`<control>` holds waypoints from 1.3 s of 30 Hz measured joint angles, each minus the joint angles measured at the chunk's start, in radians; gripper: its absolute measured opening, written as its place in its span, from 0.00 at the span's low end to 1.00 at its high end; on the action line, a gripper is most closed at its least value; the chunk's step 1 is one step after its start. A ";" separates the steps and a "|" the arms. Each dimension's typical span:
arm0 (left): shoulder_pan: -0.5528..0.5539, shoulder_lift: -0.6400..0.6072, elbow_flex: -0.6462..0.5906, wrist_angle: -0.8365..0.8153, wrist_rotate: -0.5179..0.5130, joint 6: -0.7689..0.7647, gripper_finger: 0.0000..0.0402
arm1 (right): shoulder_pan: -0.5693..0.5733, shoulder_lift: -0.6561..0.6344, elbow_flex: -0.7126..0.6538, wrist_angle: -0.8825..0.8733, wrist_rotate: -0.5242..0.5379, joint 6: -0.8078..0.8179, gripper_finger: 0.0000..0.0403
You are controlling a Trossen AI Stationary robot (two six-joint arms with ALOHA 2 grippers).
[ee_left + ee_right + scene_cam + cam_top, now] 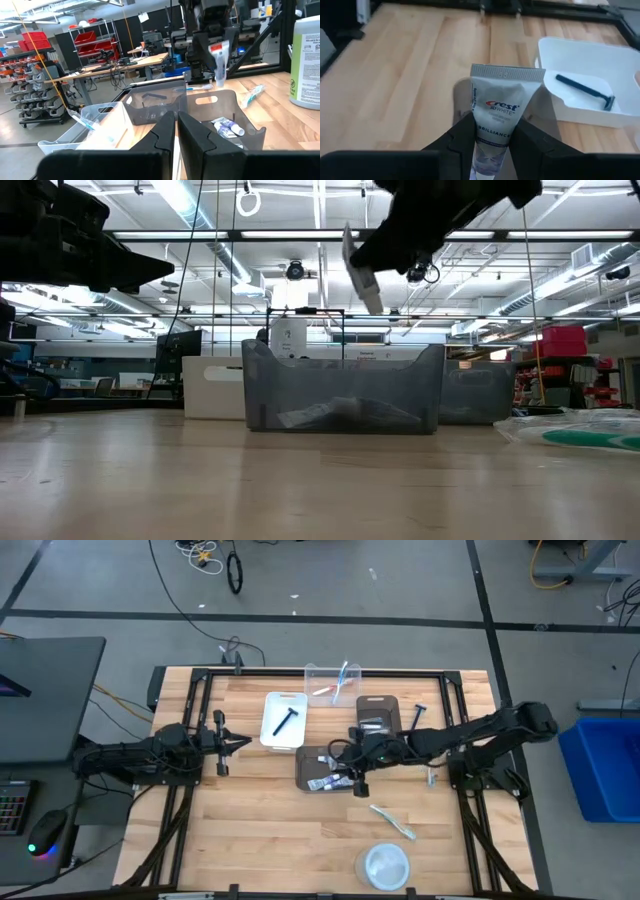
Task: Pick & Place Travel size toiletries
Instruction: Put the white toothpaste into the bottom black bin, then put the green toothbrush into the transparent bin
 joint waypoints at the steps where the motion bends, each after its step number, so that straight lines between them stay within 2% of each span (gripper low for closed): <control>1: 0.000 0.000 0.000 0.000 0.000 0.000 0.07 | -0.006 0.013 0.000 0.007 0.000 0.000 0.28; 7: 0.000 0.000 0.000 0.000 0.000 0.000 0.07 | -0.043 0.053 0.000 0.008 0.002 0.000 0.28; 12: 0.000 0.000 0.000 0.000 0.000 0.000 0.07 | -0.056 0.082 0.000 -0.017 0.001 0.007 0.33; 16: 0.000 0.000 0.000 0.001 0.000 0.000 0.07 | -0.062 0.093 0.000 -0.045 -0.018 0.053 0.40; 24: 0.000 0.000 0.000 0.002 0.000 0.000 0.07 | -0.063 0.093 0.000 -0.043 -0.051 0.053 0.61; 28: 0.000 0.000 0.000 0.001 0.000 0.000 0.07 | -0.061 0.086 0.000 -0.052 -0.051 0.053 0.67; 33: 0.000 0.000 0.000 0.002 0.000 0.000 0.07 | -0.054 0.041 0.000 -0.057 -0.051 0.043 0.68; 39: 0.000 0.000 0.000 0.001 0.000 0.000 0.07 | -0.043 -0.026 0.001 -0.130 -0.030 0.026 0.63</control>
